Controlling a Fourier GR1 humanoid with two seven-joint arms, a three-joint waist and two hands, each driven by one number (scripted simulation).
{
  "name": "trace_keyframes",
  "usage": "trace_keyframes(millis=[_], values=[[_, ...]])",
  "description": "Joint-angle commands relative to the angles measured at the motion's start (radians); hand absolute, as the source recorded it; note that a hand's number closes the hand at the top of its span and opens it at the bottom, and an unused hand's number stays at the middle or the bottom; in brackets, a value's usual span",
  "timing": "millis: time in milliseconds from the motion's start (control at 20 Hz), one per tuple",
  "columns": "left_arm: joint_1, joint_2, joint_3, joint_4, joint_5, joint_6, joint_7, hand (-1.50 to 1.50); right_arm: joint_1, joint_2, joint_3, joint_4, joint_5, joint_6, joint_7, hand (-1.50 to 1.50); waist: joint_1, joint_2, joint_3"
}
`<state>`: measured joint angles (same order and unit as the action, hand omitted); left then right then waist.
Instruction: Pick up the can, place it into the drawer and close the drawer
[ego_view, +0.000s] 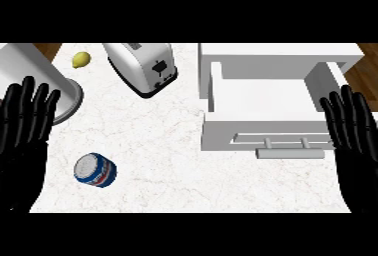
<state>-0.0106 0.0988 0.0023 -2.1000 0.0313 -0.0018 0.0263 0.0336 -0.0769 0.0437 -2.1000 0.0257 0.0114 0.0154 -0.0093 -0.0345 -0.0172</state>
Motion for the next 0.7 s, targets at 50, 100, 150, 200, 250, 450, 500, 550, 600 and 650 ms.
trace_keyframes(millis=[50,100,150,200,250,450,500,550,600,650], values=[[0.132,0.001,0.017,-0.150,0.024,-0.011,0.018,-1.50,0.004,0.009,-0.030,-0.018,-0.001,-0.017,-0.018,-1.50,0.016,0.032,0.017],[0.197,-0.037,-0.014,-0.143,-0.037,0.014,-0.050,-1.50,-0.026,0.002,-0.038,-0.043,-0.018,-0.018,0.036,-1.50,0.017,0.032,0.017],[0.214,0.005,0.052,-0.208,0.020,-0.005,0.010,-1.50,0.055,-0.032,-0.098,-0.032,-0.082,0.041,-0.065,-1.50,0.016,0.031,0.018],[0.238,0.008,0.073,-0.223,0.032,-0.010,0.004,-1.50,-0.026,0.014,-0.072,-0.004,-0.037,-0.029,-0.006,-1.50,0.021,0.032,0.017],[0.343,0.027,0.107,-0.226,0.060,-0.059,-0.058,-1.50,-0.025,-0.016,-0.119,0.003,-0.098,0.011,-0.031,-1.50,0.028,0.031,0.017],[0.389,-0.047,0.131,-0.191,0.042,0.096,0.234,-1.50,0.052,0.011,-0.124,0.047,-0.044,-0.071,0.146,-1.50,0.029,0.033,0.018],[0.399,-0.080,0.103,-0.192,-0.009,0.131,0.233,-1.50,0.070,0.006,-0.119,0.012,-0.045,-0.069,0.179,-1.50,0.018,0.033,0.018],[0.425,-0.065,0.102,-0.232,0.006,0.112,0.275,-1.50,0.048,-0.001,-0.138,0.013,-0.071,-0.065,0.192,-1.50,0.018,0.033,0.018],[0.460,-0.075,0.130,-0.205,0.034,0.089,0.205,-1.50,0.082,-0.018,-0.137,-0.049,-0.069,-0.056,0.240,-1.50,0.015,0.031,0.017],[0.399,-0.038,0.167,-0.265,0.070,0.106,0.336,-1.50,0.052,0.019,-0.121,0.077,-0.039,-0.069,0.134,-1.50,0.017,0.034,0.018]])
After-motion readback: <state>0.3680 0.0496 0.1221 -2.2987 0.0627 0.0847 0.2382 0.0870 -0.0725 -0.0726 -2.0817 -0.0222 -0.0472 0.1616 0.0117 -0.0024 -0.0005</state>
